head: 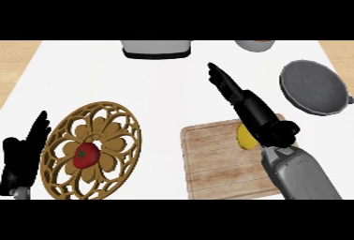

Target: Pick the lemon from the cutting board and place it in the pan

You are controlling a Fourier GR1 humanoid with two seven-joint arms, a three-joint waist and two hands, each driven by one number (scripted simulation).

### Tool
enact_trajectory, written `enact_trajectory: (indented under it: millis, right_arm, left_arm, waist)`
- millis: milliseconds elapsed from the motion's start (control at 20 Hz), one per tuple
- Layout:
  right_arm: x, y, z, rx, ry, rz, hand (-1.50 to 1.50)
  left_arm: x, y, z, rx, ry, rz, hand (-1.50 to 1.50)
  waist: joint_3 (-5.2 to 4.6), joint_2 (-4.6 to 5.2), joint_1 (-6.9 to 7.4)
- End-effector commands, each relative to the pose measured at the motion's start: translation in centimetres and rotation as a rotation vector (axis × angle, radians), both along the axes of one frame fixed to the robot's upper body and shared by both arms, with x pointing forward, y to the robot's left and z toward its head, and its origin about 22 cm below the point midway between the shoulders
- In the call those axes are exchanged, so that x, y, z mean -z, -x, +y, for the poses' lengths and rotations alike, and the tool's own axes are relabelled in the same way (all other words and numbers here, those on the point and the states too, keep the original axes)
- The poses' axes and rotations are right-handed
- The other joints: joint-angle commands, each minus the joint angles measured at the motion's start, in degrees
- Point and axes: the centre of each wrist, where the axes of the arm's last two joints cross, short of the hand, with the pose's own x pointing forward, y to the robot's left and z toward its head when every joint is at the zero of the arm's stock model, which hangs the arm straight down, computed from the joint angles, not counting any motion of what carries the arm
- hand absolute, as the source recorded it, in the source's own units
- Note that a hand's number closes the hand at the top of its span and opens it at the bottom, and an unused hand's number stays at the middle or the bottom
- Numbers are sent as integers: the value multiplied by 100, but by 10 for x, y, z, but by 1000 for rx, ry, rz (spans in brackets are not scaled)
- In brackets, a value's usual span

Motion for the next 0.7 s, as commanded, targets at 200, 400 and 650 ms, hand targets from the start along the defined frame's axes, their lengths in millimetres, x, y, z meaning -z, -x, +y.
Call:
enact_trajectory:
  millis: [200, 400, 650]
  right_arm:
    - [73, 2, -99, 66, -43, 154, 150]
    - [86, 21, -135, 372, 159, -70, -150]
    - [86, 57, -205, 572, 300, -264, -150]
  left_arm:
    - [-47, -48, -43, 144, 76, -300, 0]
    - [-47, -54, -48, 156, 159, -298, 0]
    - [-53, -55, -42, 173, 135, -320, 0]
  waist:
    - [-24, 92, -11]
    - [-31, 42, -250]
    - [-34, 21, -155]
